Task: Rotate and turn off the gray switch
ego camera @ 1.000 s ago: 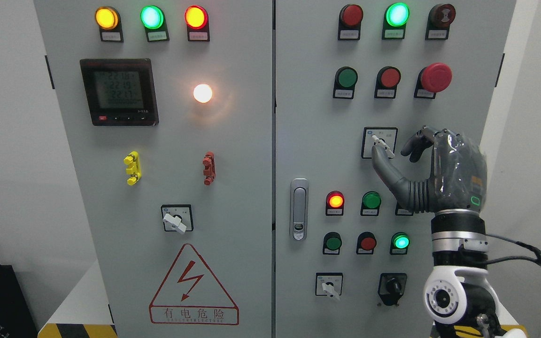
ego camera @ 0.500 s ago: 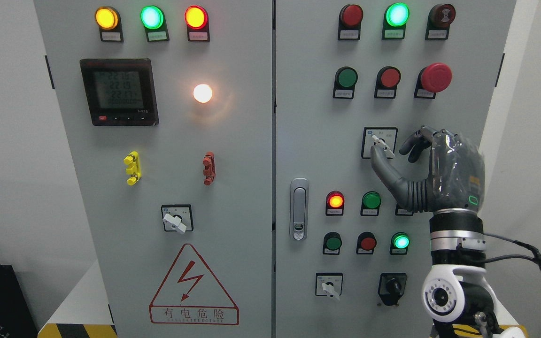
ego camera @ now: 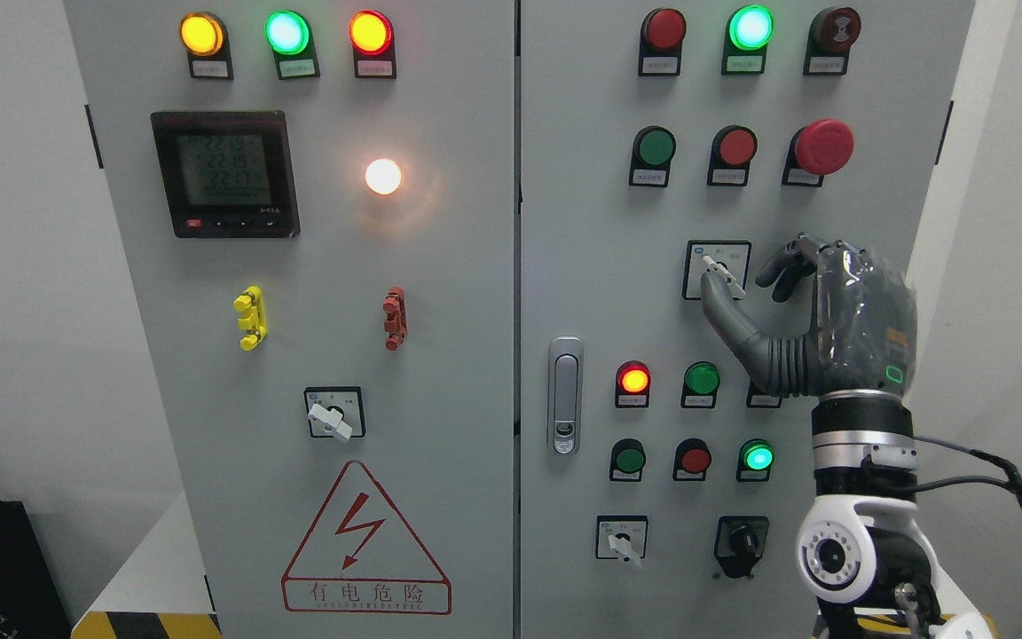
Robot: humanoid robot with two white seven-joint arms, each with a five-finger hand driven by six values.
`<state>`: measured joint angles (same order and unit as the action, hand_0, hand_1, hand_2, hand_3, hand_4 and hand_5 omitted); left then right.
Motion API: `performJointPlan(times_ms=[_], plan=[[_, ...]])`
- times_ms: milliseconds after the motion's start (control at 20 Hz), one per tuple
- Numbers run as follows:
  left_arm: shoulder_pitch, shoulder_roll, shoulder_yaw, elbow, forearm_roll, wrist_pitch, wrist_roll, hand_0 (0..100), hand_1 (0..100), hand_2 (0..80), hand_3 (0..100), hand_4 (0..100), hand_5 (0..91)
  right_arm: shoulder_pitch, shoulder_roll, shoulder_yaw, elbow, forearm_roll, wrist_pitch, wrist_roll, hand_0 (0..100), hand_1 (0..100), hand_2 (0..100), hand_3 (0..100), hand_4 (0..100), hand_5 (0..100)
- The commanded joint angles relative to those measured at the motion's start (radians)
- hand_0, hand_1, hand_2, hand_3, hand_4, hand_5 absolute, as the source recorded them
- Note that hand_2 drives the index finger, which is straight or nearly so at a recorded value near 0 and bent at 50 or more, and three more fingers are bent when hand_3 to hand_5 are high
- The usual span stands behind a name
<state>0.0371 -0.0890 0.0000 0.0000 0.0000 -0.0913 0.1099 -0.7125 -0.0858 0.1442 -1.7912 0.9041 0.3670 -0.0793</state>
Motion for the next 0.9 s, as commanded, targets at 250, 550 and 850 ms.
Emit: performJointPlan(times_ms=[250, 550, 850], plan=[[0.000, 0.000, 0.032, 0.023, -0.008, 0.001, -0.001, 12, 39, 0.0, 0, 0, 0.0, -0.008, 0.000, 0.003, 0.015, 0.002, 0.000, 0.000, 13, 35, 63, 78, 61, 74], [0.000, 0.000, 0.032, 0.023, -0.008, 0.001, -0.001, 12, 39, 0.0, 0, 0, 0.0, -0.013, 0.001, 0.018, 0.022, 0.002, 0.000, 0.000, 13, 35, 64, 79, 61, 74], [0.000, 0.000, 0.032, 0.023, -0.008, 0.001, 0.001, 12, 39, 0.0, 0, 0, 0.0, -0.015, 0.003, 0.021, 0.030, 0.004, 0.000, -0.002, 13, 36, 64, 79, 62, 74]])
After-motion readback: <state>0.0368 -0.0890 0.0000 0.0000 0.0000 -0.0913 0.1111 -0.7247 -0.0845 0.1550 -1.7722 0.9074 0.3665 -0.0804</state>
